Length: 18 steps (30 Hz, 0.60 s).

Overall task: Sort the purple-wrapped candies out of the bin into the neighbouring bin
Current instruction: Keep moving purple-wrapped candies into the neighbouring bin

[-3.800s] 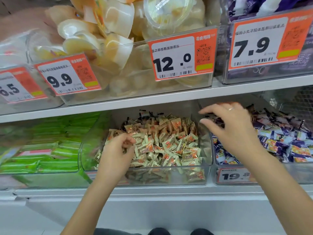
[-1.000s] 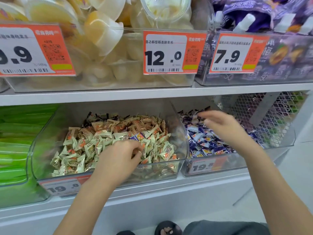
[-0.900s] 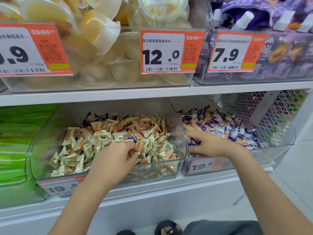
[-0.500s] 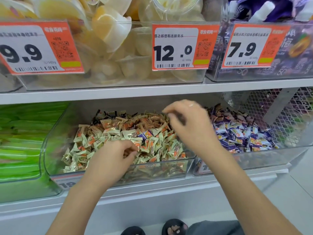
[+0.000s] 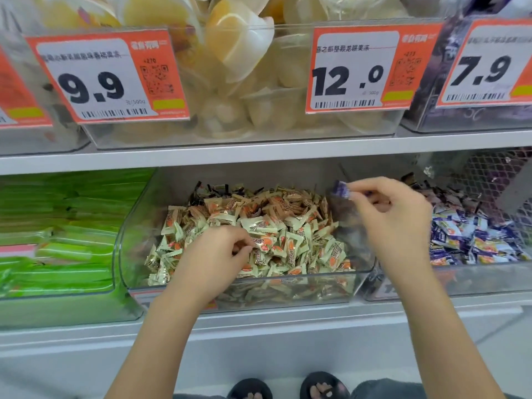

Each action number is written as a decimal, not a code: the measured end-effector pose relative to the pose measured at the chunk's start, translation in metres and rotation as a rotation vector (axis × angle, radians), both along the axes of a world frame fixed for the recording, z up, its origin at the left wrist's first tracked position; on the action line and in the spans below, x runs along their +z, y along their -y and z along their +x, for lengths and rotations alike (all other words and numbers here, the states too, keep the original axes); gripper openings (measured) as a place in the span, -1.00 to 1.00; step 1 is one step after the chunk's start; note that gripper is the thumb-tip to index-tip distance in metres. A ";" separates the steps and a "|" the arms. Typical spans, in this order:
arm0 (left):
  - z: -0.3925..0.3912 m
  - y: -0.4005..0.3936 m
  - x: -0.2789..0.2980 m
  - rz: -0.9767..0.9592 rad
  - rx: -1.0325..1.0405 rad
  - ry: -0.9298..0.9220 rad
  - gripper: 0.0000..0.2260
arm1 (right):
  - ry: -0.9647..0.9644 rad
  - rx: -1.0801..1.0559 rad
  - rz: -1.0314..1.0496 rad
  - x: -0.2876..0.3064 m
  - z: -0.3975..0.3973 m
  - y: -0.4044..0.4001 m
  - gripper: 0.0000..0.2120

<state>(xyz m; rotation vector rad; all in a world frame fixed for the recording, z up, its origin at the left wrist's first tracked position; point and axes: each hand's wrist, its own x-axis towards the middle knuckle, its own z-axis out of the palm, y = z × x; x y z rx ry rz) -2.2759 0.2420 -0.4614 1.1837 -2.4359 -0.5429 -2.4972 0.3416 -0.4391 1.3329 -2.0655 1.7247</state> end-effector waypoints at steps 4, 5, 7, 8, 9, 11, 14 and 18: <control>-0.005 -0.006 0.007 -0.002 0.012 -0.047 -0.88 | -0.017 -0.175 0.183 -0.008 -0.030 -0.017 -0.88; -0.006 -0.008 0.008 -0.012 0.024 -0.068 -0.89 | -0.023 -0.178 0.249 -0.011 -0.033 -0.020 -0.87; -0.006 -0.009 0.010 -0.032 0.039 -0.129 -0.88 | -0.047 -0.132 0.226 -0.009 -0.027 -0.019 -0.87; -0.005 -0.010 0.010 -0.042 0.043 -0.163 -0.87 | -0.075 -0.085 0.193 -0.005 -0.020 -0.017 -0.86; -0.005 -0.009 0.011 -0.060 0.049 -0.191 -0.85 | -0.097 -0.022 0.179 -0.001 -0.010 -0.013 -0.82; -0.004 -0.005 0.012 -0.145 0.087 -0.208 -0.81 | -0.106 0.135 0.205 0.005 0.008 0.004 -0.77; -0.010 0.010 0.013 -0.297 0.154 0.036 -0.73 | -0.170 0.377 0.417 0.009 0.034 0.062 -0.75; -0.011 0.024 0.002 -0.141 0.145 0.238 -0.62 | -0.327 0.507 0.783 -0.002 0.046 0.158 -0.72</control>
